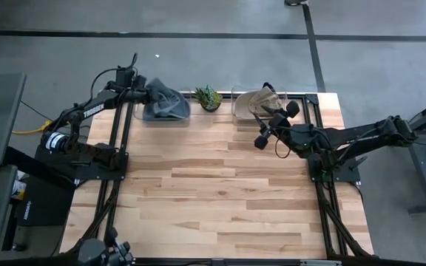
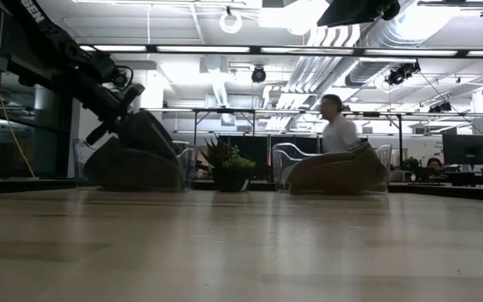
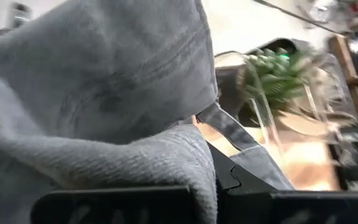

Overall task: Pick & Place hat
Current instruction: Put the gray cap into the left transparent bin

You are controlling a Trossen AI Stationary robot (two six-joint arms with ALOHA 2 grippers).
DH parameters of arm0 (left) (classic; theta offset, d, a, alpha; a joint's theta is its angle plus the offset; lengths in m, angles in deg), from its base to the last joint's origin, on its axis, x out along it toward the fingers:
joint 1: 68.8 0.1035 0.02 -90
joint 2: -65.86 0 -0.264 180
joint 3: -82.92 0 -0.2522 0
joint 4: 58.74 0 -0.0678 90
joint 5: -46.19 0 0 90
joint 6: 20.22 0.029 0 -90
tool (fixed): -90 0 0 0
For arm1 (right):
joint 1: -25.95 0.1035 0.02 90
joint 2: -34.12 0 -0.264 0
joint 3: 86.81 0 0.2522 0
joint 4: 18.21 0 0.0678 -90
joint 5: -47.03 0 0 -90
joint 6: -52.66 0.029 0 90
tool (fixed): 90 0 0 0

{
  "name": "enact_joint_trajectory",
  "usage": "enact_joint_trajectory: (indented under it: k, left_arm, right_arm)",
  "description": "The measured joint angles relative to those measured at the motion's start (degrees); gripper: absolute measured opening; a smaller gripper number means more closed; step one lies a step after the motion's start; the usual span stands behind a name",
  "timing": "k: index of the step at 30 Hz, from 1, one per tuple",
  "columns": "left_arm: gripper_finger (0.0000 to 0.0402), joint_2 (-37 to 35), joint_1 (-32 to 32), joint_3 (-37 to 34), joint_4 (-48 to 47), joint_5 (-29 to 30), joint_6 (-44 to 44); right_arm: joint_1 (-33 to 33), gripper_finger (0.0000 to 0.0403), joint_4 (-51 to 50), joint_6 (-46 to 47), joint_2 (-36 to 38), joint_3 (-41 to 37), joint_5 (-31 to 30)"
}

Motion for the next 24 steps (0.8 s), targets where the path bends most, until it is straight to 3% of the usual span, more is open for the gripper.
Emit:
enact_joint_trajectory:
  k: [7,13,18,24]
  left_arm:
    - [0.0002,0.00,0.02,4.45,-6.57,3.75,0.07]
    - [0.0026,0.00,0.01,5.91,-13.55,5.33,5.52]
    - [0.0086,0.00,-1.16,5.91,-13.38,6.37,6.09]
    - [0.0194,0.00,-1.07,5.91,-14.65,6.56,5.54]
  right_arm:
    - [0.00,0.0169,-1.80,1.02,0.00,0.00,0.48]
    - [0.02,0.0169,-1.82,1.02,0.00,0.00,0.49]
    - [0.00,0.0169,-1.88,1.02,0.00,0.00,1.22]
    - [0.00,0.0169,-2.75,2.46,0.00,0.00,2.16]
